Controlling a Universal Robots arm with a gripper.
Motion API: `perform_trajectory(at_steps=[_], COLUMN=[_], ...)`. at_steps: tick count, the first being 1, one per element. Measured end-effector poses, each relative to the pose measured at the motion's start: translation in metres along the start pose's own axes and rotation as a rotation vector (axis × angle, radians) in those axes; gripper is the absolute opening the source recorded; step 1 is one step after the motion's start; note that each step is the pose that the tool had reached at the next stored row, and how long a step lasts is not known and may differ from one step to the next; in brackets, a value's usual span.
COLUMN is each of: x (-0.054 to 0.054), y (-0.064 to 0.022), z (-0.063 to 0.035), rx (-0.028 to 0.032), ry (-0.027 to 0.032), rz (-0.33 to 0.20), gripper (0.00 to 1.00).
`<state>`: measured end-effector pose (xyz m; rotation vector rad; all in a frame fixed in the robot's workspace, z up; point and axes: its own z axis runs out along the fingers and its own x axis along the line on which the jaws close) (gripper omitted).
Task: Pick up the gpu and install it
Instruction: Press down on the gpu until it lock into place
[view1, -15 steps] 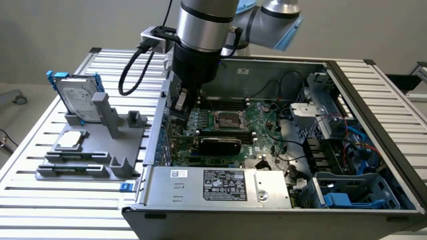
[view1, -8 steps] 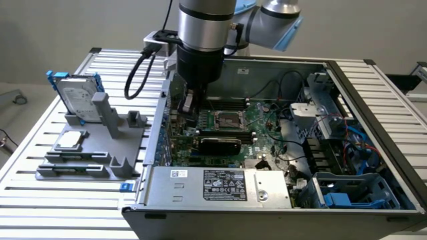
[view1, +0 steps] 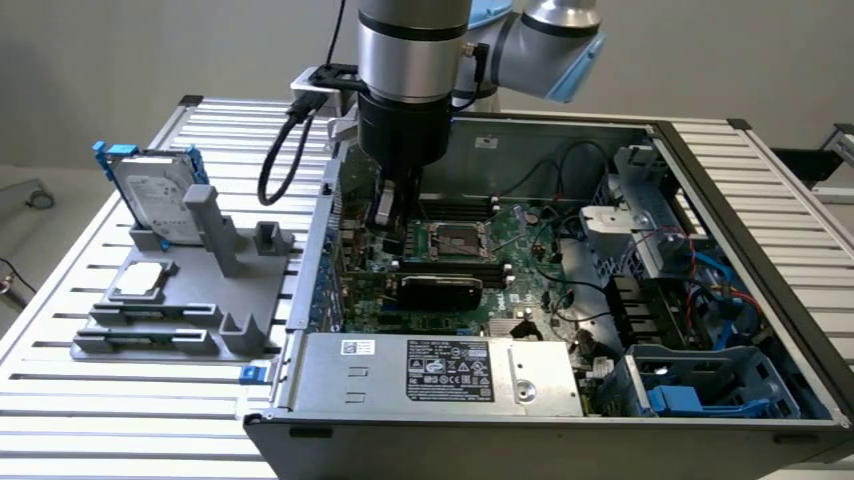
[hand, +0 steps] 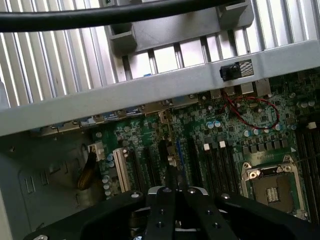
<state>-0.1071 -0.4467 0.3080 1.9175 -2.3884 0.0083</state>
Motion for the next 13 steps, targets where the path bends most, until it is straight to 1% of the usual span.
perform_trajectory(at_steps=[13], x=[0.0001], y=[0.0000], z=[-0.0002], rx=[-0.0087], ry=[0.0021], rz=[-0.001], gripper=[0.11])
